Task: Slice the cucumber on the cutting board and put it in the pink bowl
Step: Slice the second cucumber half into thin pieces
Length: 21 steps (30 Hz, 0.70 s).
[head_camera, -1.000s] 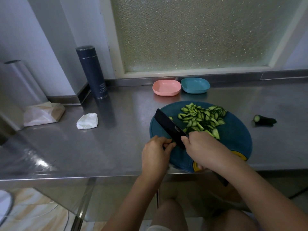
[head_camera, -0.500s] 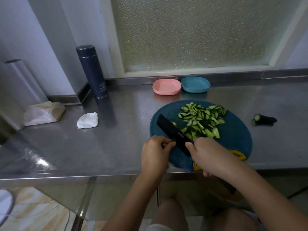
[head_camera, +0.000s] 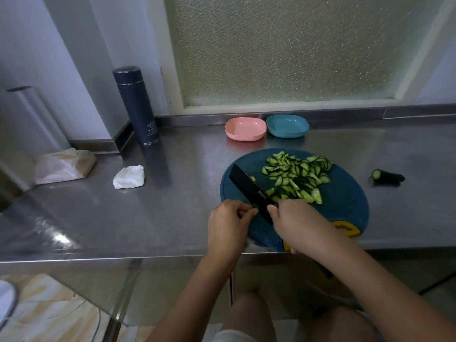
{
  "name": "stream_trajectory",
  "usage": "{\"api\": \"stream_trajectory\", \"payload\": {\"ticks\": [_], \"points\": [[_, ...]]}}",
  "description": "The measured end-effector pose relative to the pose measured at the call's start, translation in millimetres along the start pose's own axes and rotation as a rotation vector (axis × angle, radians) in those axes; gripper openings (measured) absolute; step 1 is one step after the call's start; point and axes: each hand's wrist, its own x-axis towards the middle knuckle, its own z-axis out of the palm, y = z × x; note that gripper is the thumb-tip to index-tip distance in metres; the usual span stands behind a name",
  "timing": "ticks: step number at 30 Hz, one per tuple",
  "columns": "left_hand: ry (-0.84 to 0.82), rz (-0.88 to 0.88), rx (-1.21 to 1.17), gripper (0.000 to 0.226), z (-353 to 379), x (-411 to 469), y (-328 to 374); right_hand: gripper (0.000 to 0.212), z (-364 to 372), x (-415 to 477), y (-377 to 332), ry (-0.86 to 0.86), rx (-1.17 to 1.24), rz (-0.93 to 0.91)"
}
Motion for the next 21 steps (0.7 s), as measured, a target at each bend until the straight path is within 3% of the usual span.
{"api": "stream_trajectory", "payload": {"ticks": [5,14,21], "points": [[0.008,-0.001,-0.027,0.011,0,0,0,0.045,-6,-4,7,-0.036,0.058,0.085],[-0.006,-0.016,-0.051,0.011,0,1,2,0.037,-16,-8,7,-0.038,0.121,0.024],[-0.004,-0.018,-0.042,0.012,0,1,1,0.043,-15,-8,2,-0.043,0.071,0.005]]}}
